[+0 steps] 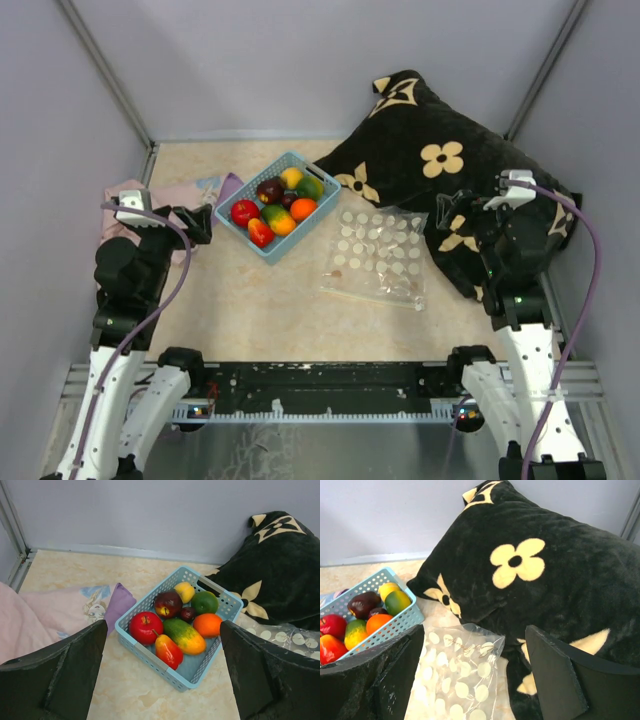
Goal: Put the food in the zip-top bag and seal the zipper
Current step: Pick up the zipper food storage bag at the center of the board.
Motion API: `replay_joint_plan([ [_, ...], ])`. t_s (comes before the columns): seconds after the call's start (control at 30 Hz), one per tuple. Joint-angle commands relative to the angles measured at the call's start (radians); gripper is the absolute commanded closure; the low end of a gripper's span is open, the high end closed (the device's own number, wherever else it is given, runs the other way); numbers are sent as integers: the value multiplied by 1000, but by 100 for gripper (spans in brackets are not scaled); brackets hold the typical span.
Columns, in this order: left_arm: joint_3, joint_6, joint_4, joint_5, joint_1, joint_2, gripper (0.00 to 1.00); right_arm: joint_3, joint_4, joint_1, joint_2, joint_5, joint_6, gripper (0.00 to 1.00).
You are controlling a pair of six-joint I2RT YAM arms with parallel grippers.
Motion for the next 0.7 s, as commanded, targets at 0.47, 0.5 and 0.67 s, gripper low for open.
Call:
replay_joint_plan([
  [0.47,-70,-60,60,64,-7,10,0,88,-172,68,95,-154,-197,17],
  [0.5,-70,-59,56,74,-7,15,0,88,-188,92,104,-136,-213,17],
  [0.67,-94,-62,57,112,-7,25,0,103,-288,261,177,-41,-312,17],
])
